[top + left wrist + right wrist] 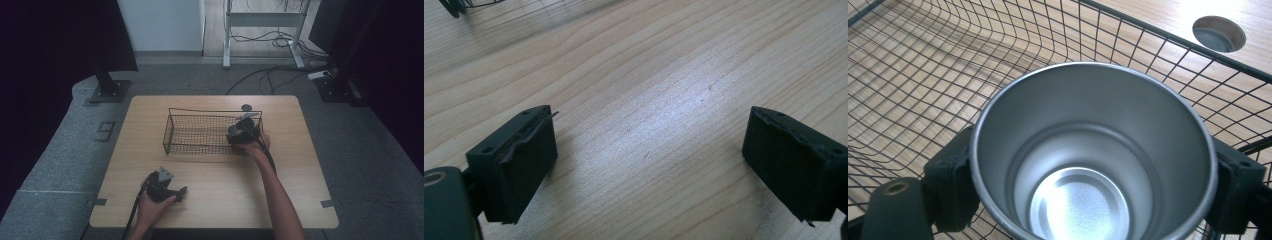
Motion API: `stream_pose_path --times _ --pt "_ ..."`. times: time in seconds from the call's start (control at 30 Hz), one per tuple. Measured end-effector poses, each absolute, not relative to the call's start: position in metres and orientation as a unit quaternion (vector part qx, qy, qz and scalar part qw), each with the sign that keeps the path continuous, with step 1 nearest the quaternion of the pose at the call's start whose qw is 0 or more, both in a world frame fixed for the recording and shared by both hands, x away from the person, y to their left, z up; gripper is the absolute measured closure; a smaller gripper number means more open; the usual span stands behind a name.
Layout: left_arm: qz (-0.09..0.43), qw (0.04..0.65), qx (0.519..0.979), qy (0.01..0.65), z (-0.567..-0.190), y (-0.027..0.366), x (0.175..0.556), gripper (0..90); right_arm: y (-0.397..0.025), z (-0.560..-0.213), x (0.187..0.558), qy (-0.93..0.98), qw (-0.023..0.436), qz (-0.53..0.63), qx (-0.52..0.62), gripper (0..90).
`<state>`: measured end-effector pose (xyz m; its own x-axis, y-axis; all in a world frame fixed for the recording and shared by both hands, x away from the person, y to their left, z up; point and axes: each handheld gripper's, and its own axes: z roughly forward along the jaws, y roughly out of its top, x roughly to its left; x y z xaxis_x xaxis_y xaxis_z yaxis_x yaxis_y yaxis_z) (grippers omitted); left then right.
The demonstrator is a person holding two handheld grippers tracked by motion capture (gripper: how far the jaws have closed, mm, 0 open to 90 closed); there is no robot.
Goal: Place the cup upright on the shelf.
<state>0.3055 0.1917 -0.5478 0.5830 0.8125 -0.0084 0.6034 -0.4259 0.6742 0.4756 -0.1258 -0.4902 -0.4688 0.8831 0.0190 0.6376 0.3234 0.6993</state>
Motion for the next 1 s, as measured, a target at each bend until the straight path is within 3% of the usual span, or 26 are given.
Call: stream_pose_path --times 0.4,0.47,1.0 --pt "0.162 0.323 0.829 0.427 -0.548 0.192 0.306 7.3 -0.125 -0.484 0.474 0.790 0.211 0.308 0.487 10.8" --pt "0.161 0.324 0.829 0.427 -0.548 0.192 0.305 7.3 -0.128 -0.481 0.473 0.782 0.214 0.322 0.488 6.8" --pt "0.162 0.323 0.829 0.427 -0.548 0.192 0.305 7.3 -0.140 -0.462 0.452 0.751 0.226 0.390 0.483 9.3"
